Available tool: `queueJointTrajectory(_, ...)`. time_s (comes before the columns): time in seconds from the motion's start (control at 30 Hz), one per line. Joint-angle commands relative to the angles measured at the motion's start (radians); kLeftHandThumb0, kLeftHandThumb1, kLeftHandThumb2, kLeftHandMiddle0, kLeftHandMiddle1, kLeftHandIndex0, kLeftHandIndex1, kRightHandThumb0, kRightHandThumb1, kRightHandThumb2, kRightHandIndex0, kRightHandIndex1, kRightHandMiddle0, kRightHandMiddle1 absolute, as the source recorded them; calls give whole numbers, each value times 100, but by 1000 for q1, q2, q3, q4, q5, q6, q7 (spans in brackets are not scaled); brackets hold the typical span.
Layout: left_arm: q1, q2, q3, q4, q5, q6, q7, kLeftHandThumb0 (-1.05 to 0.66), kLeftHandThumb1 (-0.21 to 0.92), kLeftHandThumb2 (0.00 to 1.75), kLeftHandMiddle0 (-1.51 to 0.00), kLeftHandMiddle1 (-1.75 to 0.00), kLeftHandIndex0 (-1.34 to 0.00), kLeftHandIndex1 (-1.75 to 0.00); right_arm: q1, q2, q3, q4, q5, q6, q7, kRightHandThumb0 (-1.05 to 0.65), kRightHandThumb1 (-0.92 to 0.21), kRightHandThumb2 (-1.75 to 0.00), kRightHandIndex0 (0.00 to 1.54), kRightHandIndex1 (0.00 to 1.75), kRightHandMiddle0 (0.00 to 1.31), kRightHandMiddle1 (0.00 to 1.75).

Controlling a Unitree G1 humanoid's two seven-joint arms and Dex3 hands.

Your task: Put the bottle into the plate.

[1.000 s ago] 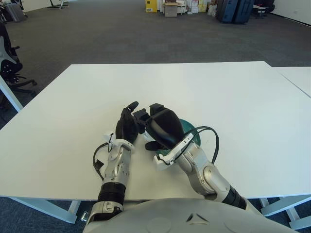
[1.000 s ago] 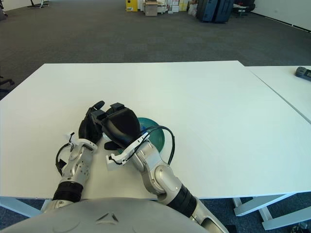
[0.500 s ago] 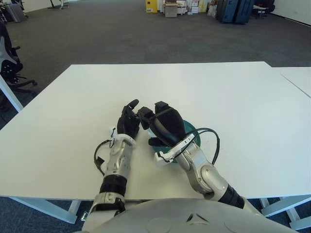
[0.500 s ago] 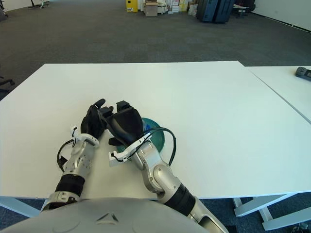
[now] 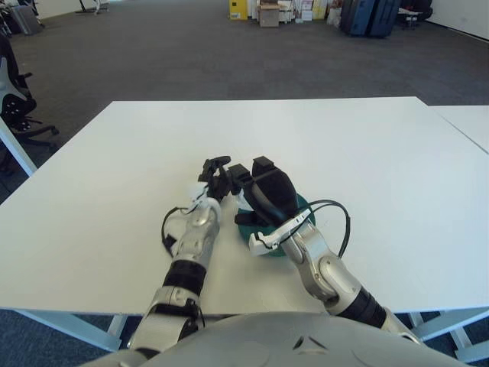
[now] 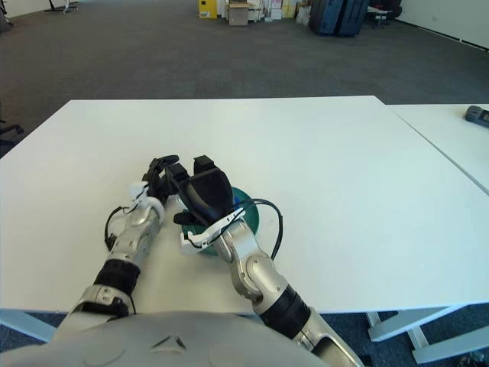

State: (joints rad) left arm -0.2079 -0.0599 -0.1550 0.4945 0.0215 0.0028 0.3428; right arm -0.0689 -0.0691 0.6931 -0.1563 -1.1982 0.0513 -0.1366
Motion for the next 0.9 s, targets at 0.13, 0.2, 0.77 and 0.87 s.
queueJointTrajectory(0.13, -25, 286, -537, 360, 847, 214, 722, -78, 92, 81, 0, -7, -1, -33, -114, -44, -69, -14, 61, -30, 96, -104, -92, -70, 0, 11, 0, 51)
queueJointTrajectory(0.2, -35, 290, -540, 380, 850, 188, 741, -82, 92, 81, 0, -4, -1, -21, -115, -46, -73, -14, 69, -37, 100, -104, -92, -71, 0, 6, 0, 42)
queueJointTrajectory(0.77, 134, 188, -159, 288, 40, -686, 23, -95, 92, 89, -3, -2, 0, 0, -135, -83, -86, -16, 136, -98, 165, -105, -92, -78, 0, 0, 0, 18)
queueJointTrajectory(0.87, 136, 173, -124, 294, -10, -684, -41, -94, 92, 90, -4, -2, 0, 0, -137, -85, -90, -16, 142, -104, 171, -105, -92, -79, 0, 0, 0, 17)
